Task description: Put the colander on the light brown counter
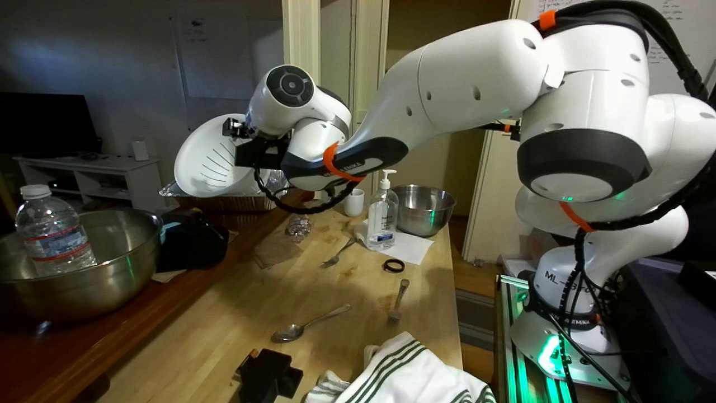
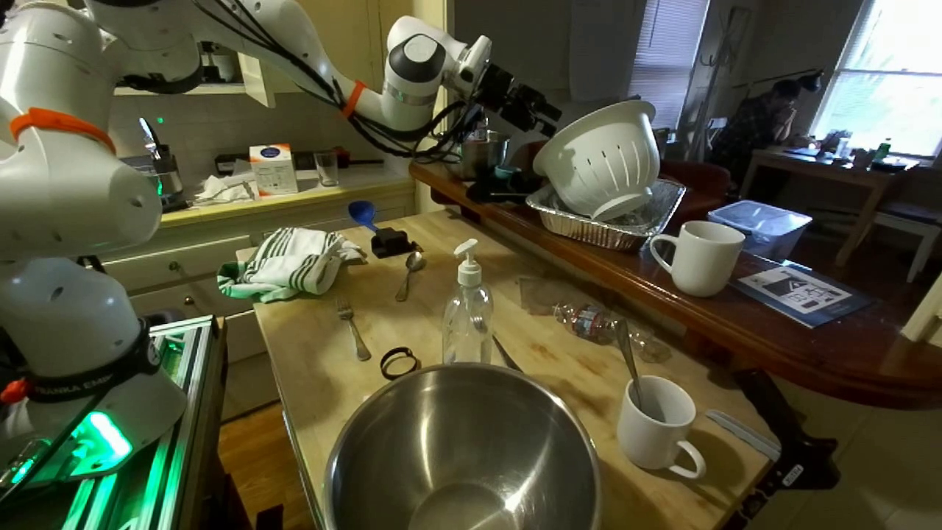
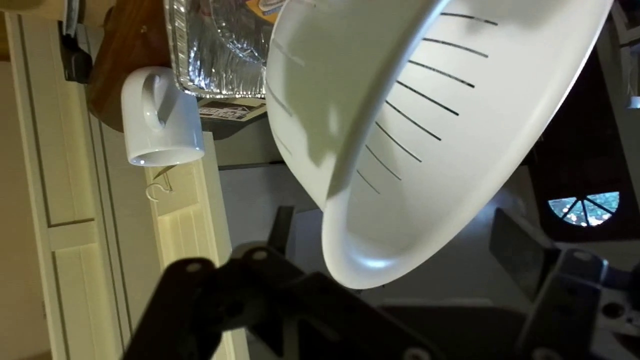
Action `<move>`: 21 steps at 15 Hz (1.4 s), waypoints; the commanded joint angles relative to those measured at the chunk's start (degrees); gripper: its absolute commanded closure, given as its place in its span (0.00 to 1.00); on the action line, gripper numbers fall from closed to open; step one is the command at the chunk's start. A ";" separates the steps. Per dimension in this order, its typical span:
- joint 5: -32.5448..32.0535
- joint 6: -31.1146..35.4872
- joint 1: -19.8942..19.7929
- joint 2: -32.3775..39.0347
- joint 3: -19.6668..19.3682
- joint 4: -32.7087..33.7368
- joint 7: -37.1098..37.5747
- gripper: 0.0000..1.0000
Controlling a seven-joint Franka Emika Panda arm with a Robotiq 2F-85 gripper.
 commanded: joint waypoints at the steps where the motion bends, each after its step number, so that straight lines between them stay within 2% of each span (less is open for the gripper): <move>1: 6.15 -2.88 -0.59 -5.10 -0.34 0.22 -0.16 0.00; 3: 7.92 -3.93 -1.77 -6.46 0.71 0.83 -0.05 0.04; 4: 8.78 -5.06 -2.43 -6.86 1.09 1.52 0.10 0.26; 6: 10.24 -6.44 -3.24 -7.95 1.24 2.15 0.34 0.30; 8: 11.34 -7.16 -3.73 -8.68 1.21 2.37 0.18 0.48; 15: 13.34 -7.46 -3.74 -9.08 -0.82 4.09 -0.04 0.99; 16: 13.39 -7.34 -3.32 -9.02 -1.68 4.44 -0.06 1.00; 18: 13.28 -7.15 -2.42 -9.22 -3.99 5.16 0.06 0.96; 21: 13.17 -6.49 -0.78 -9.59 -9.32 6.38 0.87 0.96</move>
